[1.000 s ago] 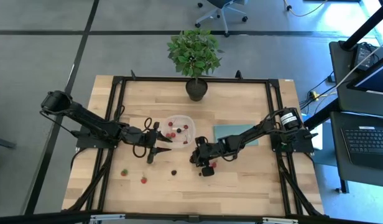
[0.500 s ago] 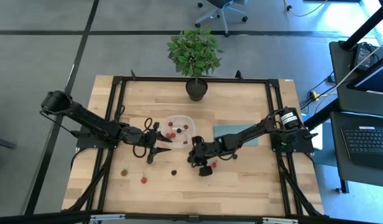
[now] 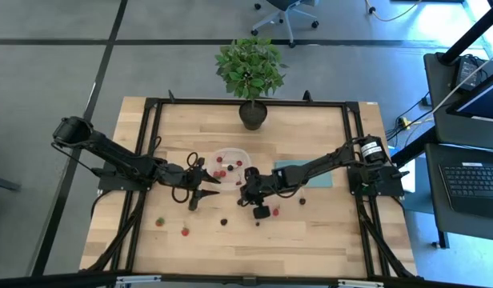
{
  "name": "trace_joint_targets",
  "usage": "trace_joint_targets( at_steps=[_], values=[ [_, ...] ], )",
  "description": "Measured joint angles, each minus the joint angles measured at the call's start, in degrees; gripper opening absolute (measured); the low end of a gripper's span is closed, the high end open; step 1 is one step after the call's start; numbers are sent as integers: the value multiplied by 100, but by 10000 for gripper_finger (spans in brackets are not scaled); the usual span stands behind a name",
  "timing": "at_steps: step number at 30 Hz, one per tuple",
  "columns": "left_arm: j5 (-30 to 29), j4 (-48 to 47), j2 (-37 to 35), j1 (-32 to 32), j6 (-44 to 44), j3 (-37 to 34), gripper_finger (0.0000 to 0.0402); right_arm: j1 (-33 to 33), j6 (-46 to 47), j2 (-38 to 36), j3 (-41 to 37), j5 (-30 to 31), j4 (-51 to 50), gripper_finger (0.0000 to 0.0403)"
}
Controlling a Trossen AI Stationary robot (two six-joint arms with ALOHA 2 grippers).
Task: Pick and placing Produce into tupperware
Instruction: Put the top blackberry into the container
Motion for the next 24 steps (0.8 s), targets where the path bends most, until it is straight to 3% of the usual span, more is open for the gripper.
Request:
trace_joint_targets(
  at_steps=[16,24],
  values=[
    [-1,4,0,0,1,0,165,59,50,-9,-2,-2,403,66],
    [-1,4,0,0,0,0,165,59,121,-9,-2,-7,405,147]
  ],
)
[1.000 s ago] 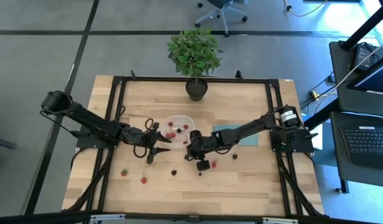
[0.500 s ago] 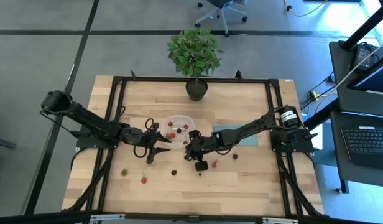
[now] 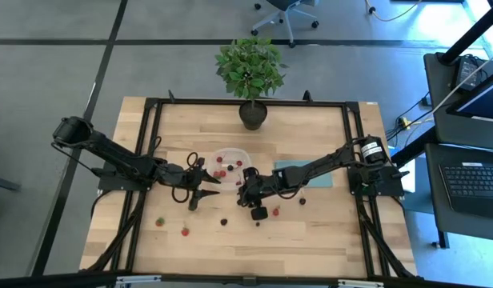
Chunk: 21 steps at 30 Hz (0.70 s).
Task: Pick and placing Produce into tupperware
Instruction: Put the top blackberry into the container
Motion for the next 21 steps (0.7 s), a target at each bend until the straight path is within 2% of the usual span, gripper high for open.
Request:
trace_joint_targets(
  at_steps=[5,9,21],
  values=[
    [0,0,0,-1,1,0,165,0,7,0,0,0,42,202],
    [0,-2,0,-1,0,0,165,24,-154,13,0,3,60,225],
    [0,-42,0,-1,0,0,165,67,-300,507,-2,2,433,233]
  ],
)
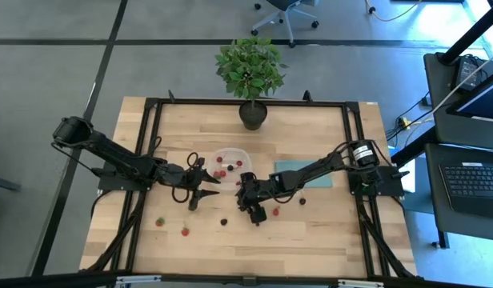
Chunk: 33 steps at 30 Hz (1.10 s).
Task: Pick and placing Produce into tupperware
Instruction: Put the top blackberry into the container
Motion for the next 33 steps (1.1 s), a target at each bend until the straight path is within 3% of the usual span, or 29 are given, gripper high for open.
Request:
trace_joint_targets(
  at_steps=[9,24,33],
  values=[
    [0,-40,0,0,0,0,165,-2,65,261,7,-17,67,214],
    [0,-40,0,2,0,0,165,9,157,282,9,-55,30,103],
    [0,-40,0,1,0,0,165,7,300,276,97,-31,-101,113]
  ],
)
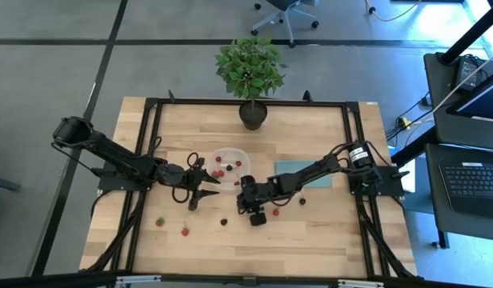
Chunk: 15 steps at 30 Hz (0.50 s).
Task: Pick and placing Produce into tupperware
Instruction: Put the top blackberry into the container
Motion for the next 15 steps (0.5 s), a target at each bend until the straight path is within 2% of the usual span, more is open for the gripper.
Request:
trace_joint_targets(
  at_steps=[5,15],
  values=[
    [0,0,0,-1,0,0,165,-14,-13,28,399,115,-606,103],
    [0,0,0,-13,0,0,165,-111,-503,27,1616,73,-2621,107]
  ],
)
